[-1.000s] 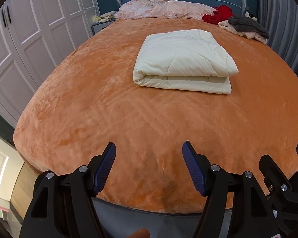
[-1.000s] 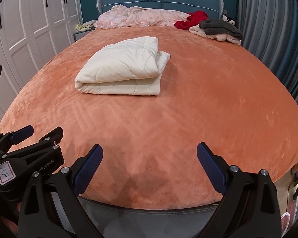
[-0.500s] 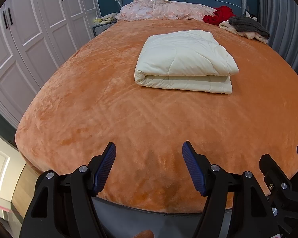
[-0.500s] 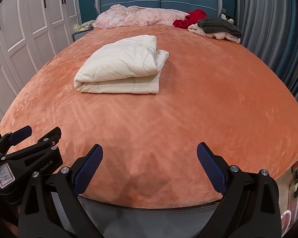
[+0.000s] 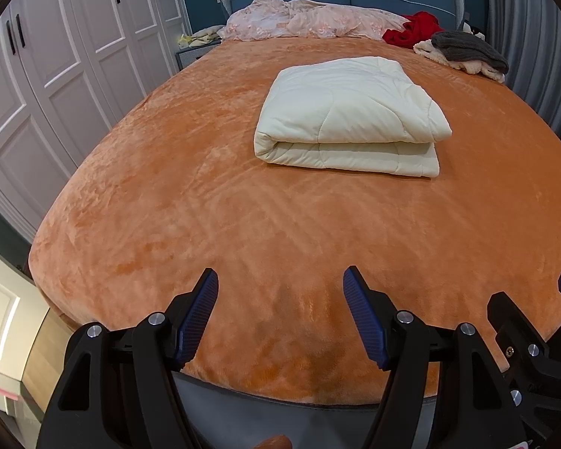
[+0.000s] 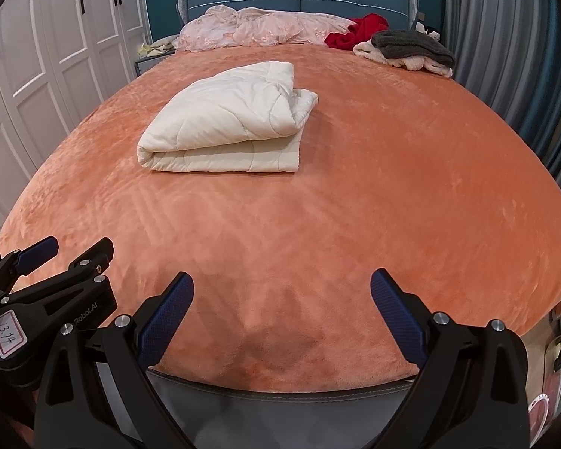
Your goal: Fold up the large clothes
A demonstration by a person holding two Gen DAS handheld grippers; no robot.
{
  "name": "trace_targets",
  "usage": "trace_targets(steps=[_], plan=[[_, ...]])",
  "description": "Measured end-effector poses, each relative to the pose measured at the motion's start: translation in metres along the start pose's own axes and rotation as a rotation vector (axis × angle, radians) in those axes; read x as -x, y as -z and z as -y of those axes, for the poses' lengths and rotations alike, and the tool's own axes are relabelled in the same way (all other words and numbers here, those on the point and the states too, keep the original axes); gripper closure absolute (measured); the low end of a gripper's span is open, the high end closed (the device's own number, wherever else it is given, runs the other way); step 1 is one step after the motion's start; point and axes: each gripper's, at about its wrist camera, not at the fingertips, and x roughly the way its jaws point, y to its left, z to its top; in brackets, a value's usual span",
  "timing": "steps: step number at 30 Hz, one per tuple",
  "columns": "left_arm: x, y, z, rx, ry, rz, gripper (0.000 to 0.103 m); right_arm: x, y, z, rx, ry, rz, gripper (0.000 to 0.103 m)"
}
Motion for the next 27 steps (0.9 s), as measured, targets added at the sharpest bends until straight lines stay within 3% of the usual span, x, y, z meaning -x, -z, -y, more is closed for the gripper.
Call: trace_targets(steps=[27], plan=[[-0.0058,-0.0029,-0.0002,0.011,0.019,-0.011,0.038,-0.0023,-0.001,0.0012,-0.001,0.001,-0.005,0.01]])
